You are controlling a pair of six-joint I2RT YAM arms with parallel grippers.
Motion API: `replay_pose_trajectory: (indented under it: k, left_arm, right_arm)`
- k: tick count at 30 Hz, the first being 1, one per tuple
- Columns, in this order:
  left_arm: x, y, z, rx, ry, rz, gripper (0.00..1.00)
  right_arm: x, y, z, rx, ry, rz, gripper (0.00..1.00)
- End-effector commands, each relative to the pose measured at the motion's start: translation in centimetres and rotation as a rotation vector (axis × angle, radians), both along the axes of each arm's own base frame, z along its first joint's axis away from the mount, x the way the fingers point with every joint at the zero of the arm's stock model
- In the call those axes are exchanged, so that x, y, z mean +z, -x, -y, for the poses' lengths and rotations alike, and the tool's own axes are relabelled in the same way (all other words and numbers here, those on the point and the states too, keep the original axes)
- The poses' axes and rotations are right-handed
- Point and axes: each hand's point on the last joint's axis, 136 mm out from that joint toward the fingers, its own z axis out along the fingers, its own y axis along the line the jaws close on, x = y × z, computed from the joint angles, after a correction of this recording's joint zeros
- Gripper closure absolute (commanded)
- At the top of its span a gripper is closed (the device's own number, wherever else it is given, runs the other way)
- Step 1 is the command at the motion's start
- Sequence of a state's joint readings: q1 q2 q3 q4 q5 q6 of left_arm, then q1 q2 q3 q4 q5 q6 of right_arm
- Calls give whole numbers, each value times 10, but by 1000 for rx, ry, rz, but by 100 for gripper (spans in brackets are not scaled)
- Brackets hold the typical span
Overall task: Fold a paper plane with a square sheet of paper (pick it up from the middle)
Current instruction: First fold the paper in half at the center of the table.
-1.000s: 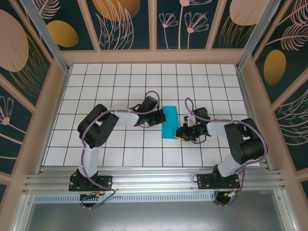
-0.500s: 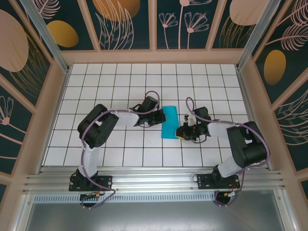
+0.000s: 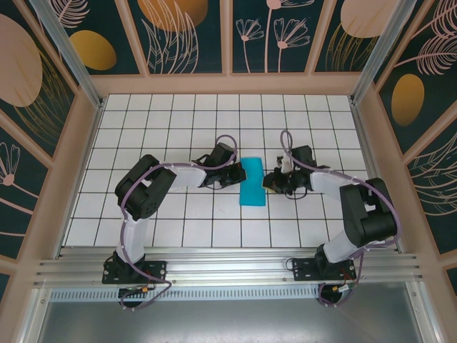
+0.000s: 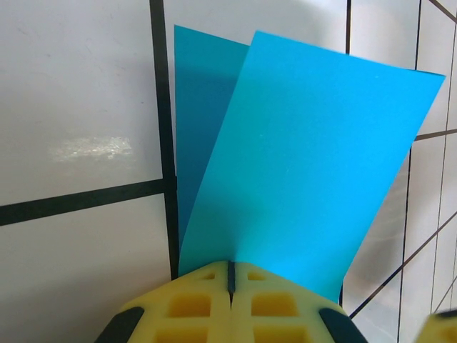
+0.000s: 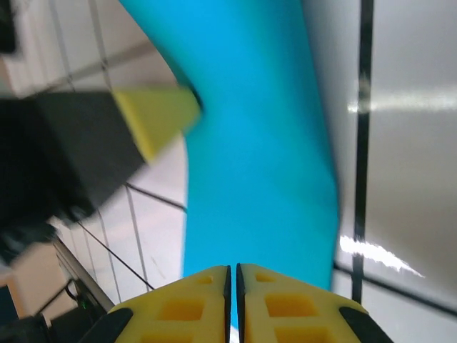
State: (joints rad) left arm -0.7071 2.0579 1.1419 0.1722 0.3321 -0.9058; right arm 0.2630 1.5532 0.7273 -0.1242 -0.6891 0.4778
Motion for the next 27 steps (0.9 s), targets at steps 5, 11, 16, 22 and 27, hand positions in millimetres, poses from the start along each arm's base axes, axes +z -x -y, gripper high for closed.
replay_pose_trajectory:
  k: [5, 11, 16, 22, 27]
  left_arm:
    - [-40, 23, -24, -6, -141, -102, 100]
    - [-43, 24, -24, -8, -147, -107, 100]
    - [-44, 24, -25, -14, -153, -110, 100]
    - [-47, 26, -27, -15, -163, -115, 100]
    - [-46, 26, -27, -17, -165, -111, 100]
  right_arm:
    - [-1, -44, -5, 5, -54, 47, 87]
    - [-26, -44, -3, -4, -40, 3, 87]
    - [-61, -34, 16, -51, 79, -61, 87]
    - [-74, -27, 21, -60, 107, -105, 86]
    - [-26, -47, 8, -39, 29, -7, 85]
